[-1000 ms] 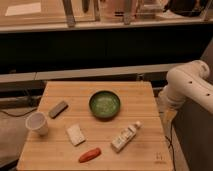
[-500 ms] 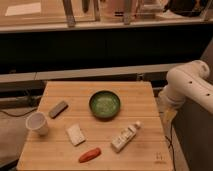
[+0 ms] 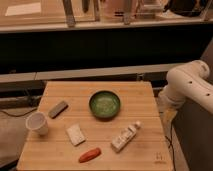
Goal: Place the bottle in the ceramic bowl
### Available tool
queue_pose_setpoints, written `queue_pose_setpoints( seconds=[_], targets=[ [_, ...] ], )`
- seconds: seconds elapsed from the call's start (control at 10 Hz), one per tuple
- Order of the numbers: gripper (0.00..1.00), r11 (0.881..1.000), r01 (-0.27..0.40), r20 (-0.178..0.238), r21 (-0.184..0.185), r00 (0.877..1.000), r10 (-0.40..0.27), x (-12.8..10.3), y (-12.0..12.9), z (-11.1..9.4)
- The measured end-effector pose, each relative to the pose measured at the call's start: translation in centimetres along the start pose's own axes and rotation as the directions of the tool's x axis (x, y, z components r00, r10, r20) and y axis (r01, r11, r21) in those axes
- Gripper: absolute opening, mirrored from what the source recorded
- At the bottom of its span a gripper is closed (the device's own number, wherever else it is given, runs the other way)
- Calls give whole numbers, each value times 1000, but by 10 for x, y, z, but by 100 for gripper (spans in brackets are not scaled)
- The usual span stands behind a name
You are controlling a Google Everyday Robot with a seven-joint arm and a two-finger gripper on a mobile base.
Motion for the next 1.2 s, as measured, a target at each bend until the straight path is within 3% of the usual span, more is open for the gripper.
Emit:
queue_pose_setpoints(
  seconds=[0.3,0.7,0.9,1.2],
  targets=[
    [80,1000,8,-4,-2,1000,-8,-1,2,2],
    [80,992,128,-14,-18,992,-128,-44,9,35],
    [80,988,150,-23,-22,988,-151,-48,12,38],
    [80,966,257,-28,-33,966,-258,-70,20,47]
  ],
)
